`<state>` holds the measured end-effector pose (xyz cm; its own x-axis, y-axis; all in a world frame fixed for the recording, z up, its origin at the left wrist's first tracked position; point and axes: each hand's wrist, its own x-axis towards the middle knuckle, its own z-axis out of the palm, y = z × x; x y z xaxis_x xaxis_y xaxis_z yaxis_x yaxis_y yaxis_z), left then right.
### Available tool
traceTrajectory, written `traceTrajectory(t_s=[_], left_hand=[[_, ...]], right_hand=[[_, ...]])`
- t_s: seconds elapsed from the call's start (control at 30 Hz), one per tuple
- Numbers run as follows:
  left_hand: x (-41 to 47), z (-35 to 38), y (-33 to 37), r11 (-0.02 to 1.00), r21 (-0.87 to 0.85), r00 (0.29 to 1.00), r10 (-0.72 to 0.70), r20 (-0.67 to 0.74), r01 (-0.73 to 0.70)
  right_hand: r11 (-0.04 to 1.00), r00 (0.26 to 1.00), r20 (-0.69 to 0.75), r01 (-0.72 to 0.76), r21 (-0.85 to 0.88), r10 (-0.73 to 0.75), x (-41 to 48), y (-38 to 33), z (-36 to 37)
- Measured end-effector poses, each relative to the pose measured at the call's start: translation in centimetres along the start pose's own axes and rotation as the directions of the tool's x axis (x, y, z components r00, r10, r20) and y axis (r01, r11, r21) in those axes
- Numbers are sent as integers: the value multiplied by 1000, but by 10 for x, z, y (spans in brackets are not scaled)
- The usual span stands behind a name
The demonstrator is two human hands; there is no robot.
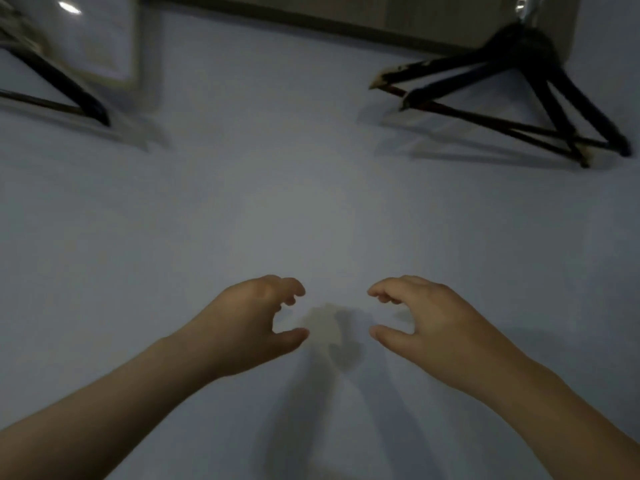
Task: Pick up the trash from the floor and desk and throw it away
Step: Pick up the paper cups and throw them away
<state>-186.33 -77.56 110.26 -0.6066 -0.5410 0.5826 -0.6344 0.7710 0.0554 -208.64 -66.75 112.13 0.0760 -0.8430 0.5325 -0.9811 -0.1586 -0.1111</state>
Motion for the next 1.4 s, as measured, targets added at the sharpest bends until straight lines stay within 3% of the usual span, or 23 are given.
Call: traceTrajectory(t_s=[0.13, 0.33, 0.6, 0.87, 1.1, 1.4], left_hand=[[-32, -22, 0, 981, 91, 986, -168, -14, 169], [-126, -83, -9, 858, 246, 891, -448, -71, 451], [-288, -202, 11, 602, 370, 699, -673, -243, 708], [-480, -329, 74, 287, 464, 491, -769, -410, 838], [-642, -408, 133, 48, 413, 274, -816, -509, 909], [-778, -463, 132, -107, 349, 126, -802, -584, 931]], right_hand=[[983, 985, 19, 168, 78, -170, 23, -13, 10], [881, 916, -13, 390, 268, -401, 44, -90, 38], [586, 698, -93, 658, 474, -710, 14, -276, 48], [281, 477, -235, 777, 563, -847, -84, -492, 13], [72, 286, -270, 797, 600, -919, -186, -657, -4], [-90, 94, -261, 785, 613, -961, -256, -809, 9]])
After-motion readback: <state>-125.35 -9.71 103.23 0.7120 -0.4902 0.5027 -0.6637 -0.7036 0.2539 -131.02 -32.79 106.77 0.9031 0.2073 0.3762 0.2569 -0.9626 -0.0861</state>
